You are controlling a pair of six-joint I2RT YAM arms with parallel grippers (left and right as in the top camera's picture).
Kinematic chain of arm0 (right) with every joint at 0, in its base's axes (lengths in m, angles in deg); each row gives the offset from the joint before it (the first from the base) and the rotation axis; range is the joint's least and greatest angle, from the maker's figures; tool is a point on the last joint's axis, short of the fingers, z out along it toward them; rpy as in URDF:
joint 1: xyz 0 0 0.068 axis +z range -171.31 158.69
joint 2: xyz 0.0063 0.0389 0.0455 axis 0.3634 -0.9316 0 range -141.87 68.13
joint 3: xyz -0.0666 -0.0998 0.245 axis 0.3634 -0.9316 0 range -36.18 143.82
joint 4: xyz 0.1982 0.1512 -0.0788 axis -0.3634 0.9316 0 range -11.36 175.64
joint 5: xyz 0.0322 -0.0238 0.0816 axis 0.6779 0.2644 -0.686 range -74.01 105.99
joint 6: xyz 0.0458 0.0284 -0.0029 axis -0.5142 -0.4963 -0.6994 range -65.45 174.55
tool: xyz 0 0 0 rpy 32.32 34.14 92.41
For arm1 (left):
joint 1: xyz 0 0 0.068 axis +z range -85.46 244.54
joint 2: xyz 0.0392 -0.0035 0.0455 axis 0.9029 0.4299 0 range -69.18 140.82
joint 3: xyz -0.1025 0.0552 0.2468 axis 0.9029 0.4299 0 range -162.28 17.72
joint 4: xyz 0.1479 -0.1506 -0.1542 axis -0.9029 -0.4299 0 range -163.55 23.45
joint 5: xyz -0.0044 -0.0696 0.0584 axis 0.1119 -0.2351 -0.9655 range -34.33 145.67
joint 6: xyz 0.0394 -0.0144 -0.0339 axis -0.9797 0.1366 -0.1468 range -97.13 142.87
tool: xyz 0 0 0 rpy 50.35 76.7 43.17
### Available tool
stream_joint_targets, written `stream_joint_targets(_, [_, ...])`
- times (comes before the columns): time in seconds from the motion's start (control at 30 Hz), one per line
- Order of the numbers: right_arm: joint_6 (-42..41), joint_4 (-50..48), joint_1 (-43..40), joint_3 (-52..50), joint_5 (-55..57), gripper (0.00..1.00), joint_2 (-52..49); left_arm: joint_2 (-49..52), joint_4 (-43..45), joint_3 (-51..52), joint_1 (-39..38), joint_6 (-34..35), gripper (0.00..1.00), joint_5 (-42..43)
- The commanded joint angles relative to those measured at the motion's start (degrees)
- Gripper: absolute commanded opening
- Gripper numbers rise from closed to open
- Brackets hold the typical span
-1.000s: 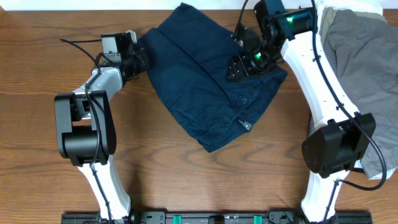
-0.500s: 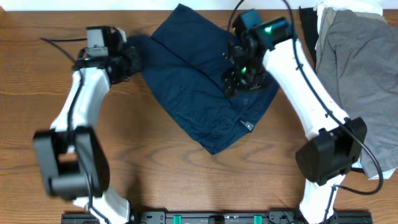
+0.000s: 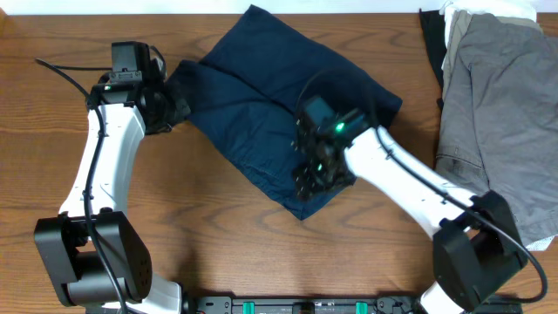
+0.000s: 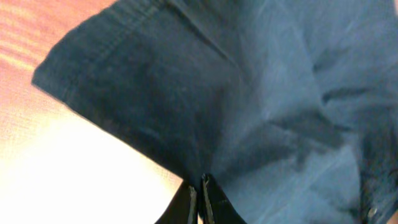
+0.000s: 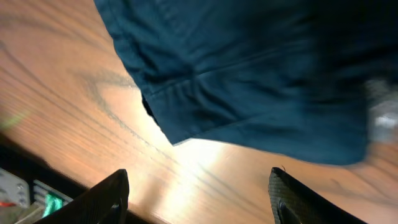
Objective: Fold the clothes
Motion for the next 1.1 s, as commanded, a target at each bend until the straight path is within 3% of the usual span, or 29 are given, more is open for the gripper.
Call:
stream_joint_targets(0.0, [-1.1,-3.0,2.4,-3.5,-1.3,0.70,1.1,0.3,-2.7,-0.1,0.3,-1.6,0.06,-1.8])
stream_joint_targets(0.4, [-1.0,-7.5,3.6,-8.3,0.3,0.66,1.1,0.3,-10.6,-0.1,0.3,-3.8,0.06,-5.5])
stream_joint_targets(0.8, [4.2,-14.8,3.0,-13.4,0.6,0.55,1.0,0.3,-17.3,-0.1,0.3,-5.0,0.06,-8.7])
stream_joint_targets(0.9, [4.7,-16.0,3.0,-13.4,0.6,0.40,1.0,0.3,-19.8,-0.1,0.3,-5.0,0.06,-10.3])
stream_joint_targets(0.97, [4.7,-15.9,2.8,-13.4,0.6,0.19,1.0,0.3,-21.1,-0.1,0.3,-5.0,0.06,-10.3])
stream_joint_targets(1.0, [4.1,-15.6,2.4,-13.3,0.6,0.01,1.0,0.3,-22.0,-0.1,0.3,-5.0,0.06,-10.3])
stream_joint_targets(1.07, [2.9,-14.2,1.2,-13.0,0.6,0.01,1.2,0.3,-23.5,-0.1,0.3,-5.0,0.06,-10.3])
